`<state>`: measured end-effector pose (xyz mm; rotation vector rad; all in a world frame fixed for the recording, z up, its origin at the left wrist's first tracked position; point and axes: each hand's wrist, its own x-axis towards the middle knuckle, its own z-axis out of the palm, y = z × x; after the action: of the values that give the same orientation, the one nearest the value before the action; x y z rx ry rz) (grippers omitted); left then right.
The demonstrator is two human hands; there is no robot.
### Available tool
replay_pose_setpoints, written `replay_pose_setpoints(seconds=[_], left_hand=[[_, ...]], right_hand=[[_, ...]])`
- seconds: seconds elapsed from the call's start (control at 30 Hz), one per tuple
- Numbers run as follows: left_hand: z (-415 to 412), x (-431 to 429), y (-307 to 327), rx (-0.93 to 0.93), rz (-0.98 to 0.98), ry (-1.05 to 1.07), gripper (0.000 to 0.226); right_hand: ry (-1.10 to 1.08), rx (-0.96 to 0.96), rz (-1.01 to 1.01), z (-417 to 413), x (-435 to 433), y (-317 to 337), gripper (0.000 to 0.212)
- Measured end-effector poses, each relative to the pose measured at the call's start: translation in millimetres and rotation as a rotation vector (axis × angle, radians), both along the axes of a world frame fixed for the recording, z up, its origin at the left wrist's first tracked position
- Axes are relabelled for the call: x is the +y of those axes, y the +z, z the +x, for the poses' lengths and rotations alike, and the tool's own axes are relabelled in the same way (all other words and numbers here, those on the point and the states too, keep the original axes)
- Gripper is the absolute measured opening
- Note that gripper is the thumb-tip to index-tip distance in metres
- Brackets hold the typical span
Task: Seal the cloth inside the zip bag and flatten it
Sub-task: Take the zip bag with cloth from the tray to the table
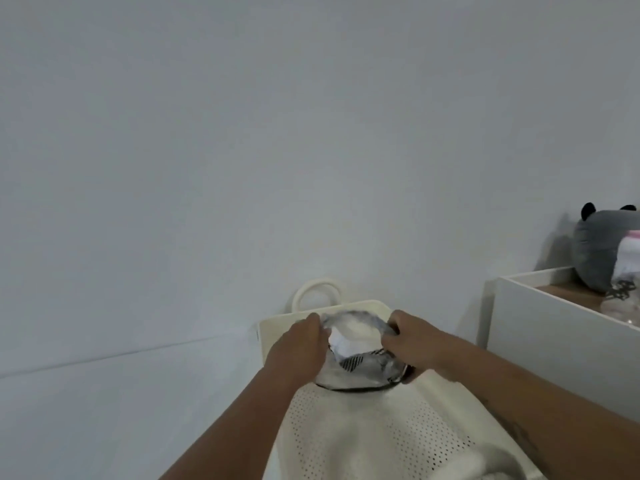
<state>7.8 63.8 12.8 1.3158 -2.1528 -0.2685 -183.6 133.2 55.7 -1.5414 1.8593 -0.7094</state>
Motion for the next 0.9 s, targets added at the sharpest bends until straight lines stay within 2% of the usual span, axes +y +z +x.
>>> replay_pose_setpoints(seconds=[0.13, 0.23, 0.33, 0.47, 0.67, 0.9], left_hand=[[31, 13, 34, 0.083, -0.158, 0.065, 0.026], [65, 21, 49, 0.131, -0.243, 0.144, 0.030], [103, 30, 52, 0.160, -0.333, 0.247, 0.029], [151, 43, 37, 0.243, -0.354, 0.383, 0.024], [220, 67, -15, 0.250, -0.313, 0.499, 0.018], [260, 80, -74, 0.181, -0.215, 0.489, 0.017]], right_hand=[[-0.014, 0.033, -0.266, 30, -2, 24, 0.011], [-0.007, -0.026, -0.411, 69, -4, 36, 0.010], [0.019, -0.054, -0.533, 118, -3, 39, 0.008], [0.042, -0.053, -0.680, 186, -2, 32, 0.005], [0.054, 0.026, -0.739, 259, 0, -24, 0.011], [0.030, 0.030, -0.673, 295, -2, -96, 0.011]])
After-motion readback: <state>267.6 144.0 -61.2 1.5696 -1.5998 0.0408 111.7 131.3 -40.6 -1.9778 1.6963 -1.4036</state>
